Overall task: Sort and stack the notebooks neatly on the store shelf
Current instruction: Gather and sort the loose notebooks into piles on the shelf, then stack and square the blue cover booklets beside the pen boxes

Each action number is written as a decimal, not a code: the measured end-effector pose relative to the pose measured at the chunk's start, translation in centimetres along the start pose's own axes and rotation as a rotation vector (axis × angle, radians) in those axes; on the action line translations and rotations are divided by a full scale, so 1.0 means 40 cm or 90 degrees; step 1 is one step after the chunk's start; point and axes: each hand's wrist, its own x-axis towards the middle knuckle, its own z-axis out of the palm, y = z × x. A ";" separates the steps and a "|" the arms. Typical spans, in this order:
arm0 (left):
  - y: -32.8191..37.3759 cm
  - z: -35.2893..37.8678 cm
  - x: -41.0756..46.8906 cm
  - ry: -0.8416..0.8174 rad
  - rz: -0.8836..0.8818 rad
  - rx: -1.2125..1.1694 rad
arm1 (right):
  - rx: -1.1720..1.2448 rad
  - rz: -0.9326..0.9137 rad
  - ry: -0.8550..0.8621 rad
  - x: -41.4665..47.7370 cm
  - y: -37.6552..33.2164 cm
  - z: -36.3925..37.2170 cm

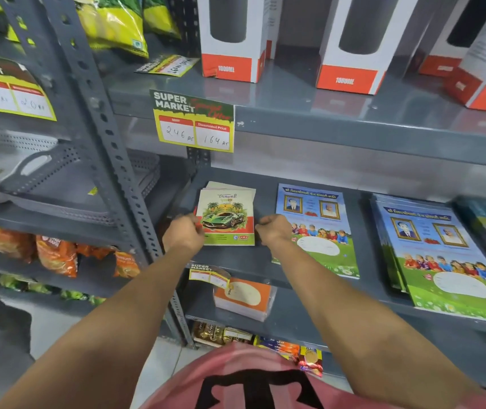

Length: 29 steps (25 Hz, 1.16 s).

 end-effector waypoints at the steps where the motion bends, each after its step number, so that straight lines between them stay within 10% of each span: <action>1: 0.028 0.003 -0.002 0.019 0.018 0.004 | 0.004 0.007 0.021 0.007 0.010 -0.024; 10: 0.341 0.151 -0.099 -0.163 0.195 -0.059 | -0.240 0.108 0.150 0.040 0.193 -0.313; 16: 0.381 0.239 -0.147 -0.295 0.084 0.060 | -0.260 0.148 0.026 0.007 0.294 -0.383; 22: 0.360 0.240 -0.103 -0.319 -0.179 -0.283 | -0.102 0.215 0.024 0.024 0.310 -0.389; 29: 0.376 0.248 -0.113 -0.272 -0.228 -0.618 | 0.112 0.195 0.057 0.054 0.301 -0.415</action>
